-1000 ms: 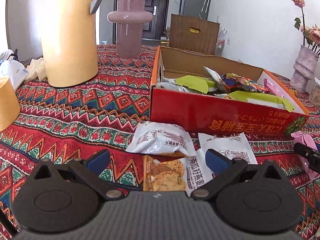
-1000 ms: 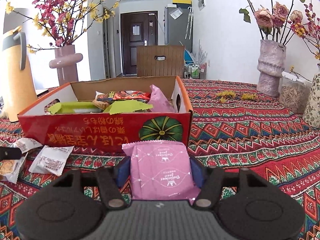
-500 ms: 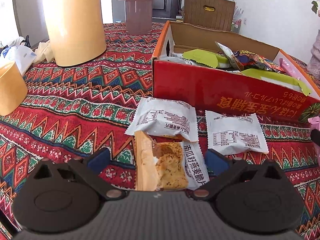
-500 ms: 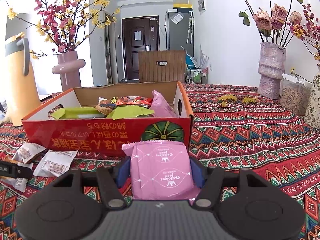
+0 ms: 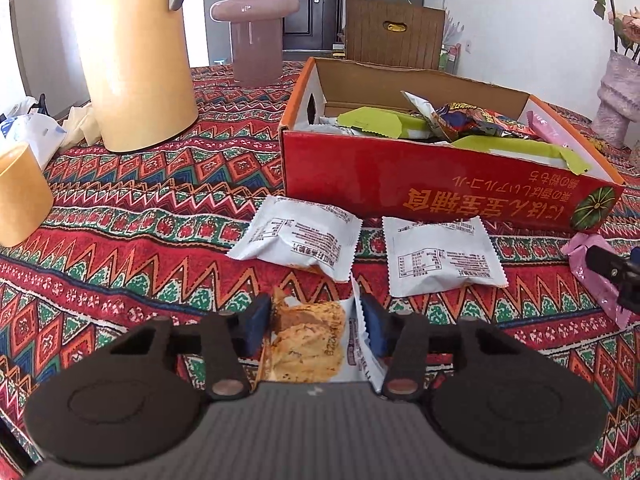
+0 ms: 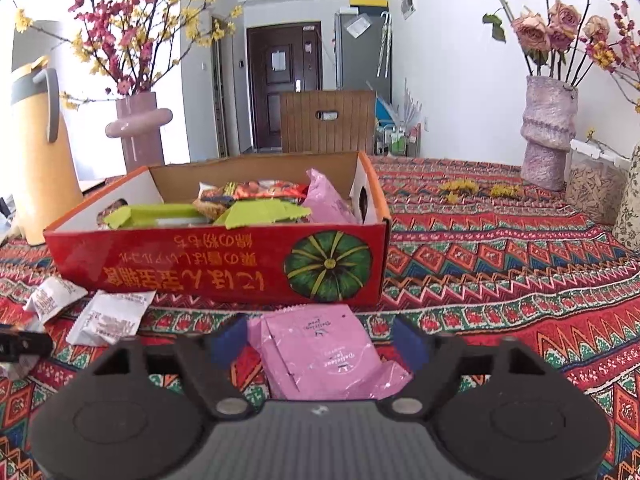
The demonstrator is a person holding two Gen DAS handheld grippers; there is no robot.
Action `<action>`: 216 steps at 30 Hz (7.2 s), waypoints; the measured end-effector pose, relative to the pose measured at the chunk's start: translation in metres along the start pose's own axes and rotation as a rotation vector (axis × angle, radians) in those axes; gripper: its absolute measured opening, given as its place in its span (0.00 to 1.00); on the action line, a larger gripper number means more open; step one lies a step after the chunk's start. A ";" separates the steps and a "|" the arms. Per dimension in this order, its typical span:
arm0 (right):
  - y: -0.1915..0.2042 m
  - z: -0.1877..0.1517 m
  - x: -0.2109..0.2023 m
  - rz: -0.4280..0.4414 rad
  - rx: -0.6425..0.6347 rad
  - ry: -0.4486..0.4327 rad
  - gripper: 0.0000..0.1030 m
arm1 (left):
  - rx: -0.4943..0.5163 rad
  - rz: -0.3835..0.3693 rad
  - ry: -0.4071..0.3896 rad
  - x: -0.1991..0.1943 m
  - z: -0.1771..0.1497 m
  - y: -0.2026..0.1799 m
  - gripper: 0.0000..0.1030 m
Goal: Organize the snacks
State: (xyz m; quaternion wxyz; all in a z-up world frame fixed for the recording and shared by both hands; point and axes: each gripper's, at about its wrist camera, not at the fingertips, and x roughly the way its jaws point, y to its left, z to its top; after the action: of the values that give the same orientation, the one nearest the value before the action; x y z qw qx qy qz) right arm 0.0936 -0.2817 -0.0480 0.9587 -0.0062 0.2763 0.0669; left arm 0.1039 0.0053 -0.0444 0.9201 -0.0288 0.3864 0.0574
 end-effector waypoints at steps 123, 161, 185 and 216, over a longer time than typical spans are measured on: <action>0.145 0.023 0.039 0.139 -0.112 0.162 0.48 | 0.016 -0.069 -0.123 -0.003 0.040 0.068 1.00; 0.067 0.036 -0.015 0.107 -0.034 -0.030 0.49 | 0.109 -0.164 -0.188 -0.031 0.058 0.016 0.52; 0.037 0.119 0.056 0.031 -0.005 -0.148 0.76 | 0.043 -0.084 -0.270 0.025 0.130 -0.029 0.78; 0.032 0.023 -0.091 0.099 -0.025 -0.102 1.00 | 0.046 -0.164 -0.338 -0.092 0.012 0.014 1.00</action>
State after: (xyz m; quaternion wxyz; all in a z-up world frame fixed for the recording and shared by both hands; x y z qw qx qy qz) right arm 0.0253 -0.2600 0.0212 0.9669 -0.0012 0.2262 0.1179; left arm 0.0468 0.0126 0.0291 0.9739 -0.0289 0.2238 -0.0227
